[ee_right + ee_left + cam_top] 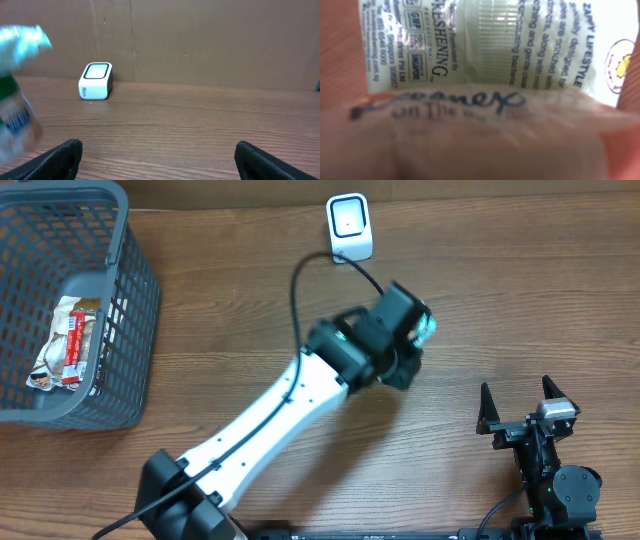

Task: Scan the item barcode
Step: 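Lift the held packs out of the basket toward the table center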

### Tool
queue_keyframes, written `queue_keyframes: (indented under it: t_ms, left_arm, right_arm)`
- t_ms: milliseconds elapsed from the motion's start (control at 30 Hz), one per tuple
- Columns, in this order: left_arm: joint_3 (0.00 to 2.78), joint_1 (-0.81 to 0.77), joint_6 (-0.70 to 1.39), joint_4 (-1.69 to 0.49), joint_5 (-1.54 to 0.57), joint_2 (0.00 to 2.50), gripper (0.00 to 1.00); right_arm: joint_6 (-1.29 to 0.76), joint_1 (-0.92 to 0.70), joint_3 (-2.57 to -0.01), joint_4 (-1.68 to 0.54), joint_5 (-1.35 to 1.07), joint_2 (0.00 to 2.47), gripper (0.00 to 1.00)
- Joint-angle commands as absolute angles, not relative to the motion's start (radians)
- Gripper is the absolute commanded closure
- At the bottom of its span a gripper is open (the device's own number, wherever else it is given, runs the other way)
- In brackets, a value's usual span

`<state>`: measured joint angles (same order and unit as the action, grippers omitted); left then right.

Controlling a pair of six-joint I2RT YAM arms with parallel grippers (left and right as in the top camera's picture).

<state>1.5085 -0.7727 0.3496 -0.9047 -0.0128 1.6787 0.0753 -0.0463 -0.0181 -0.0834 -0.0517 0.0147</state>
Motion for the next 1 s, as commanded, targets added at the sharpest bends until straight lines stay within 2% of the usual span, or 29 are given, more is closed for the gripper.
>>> queue_keyframes:
  t_ms: [0,167,400,500,800,967]
  left_arm:
    - [1.423,-0.828,0.484,-0.813,0.060,1.664,0.70]
    - [1.312,-0.881,0.589,-0.691,0.060,1.665,0.71]
    - [1.211,-0.924,0.721,-0.613,0.084,1.688,0.87]
    - [1.210,-0.925,0.731,-0.615,0.097,1.718,0.87]
    - [1.210,-0.925,0.749,-0.574,0.097,1.830,0.85]
    - [1.210,-0.925,0.749,-0.576,0.084,1.857,0.66]
  right_arm:
    - [0.076,-0.044,-0.008,-0.081,-0.045,0.003,0.00]
    - [0.076,-0.044,-0.008,-0.081,-0.045,0.003,0.00]
    - [0.076,-0.044,-0.008,-0.081,-0.045,0.003,0.00]
    - [0.076,-0.044,-0.008,-0.081,-0.045,0.003,0.00]
    - [0.076,-0.044,-0.008,-0.081,-0.045,0.003,0.00]
    - [0.076,-0.044,-0.008,-0.081,-0.045,0.003,0.00]
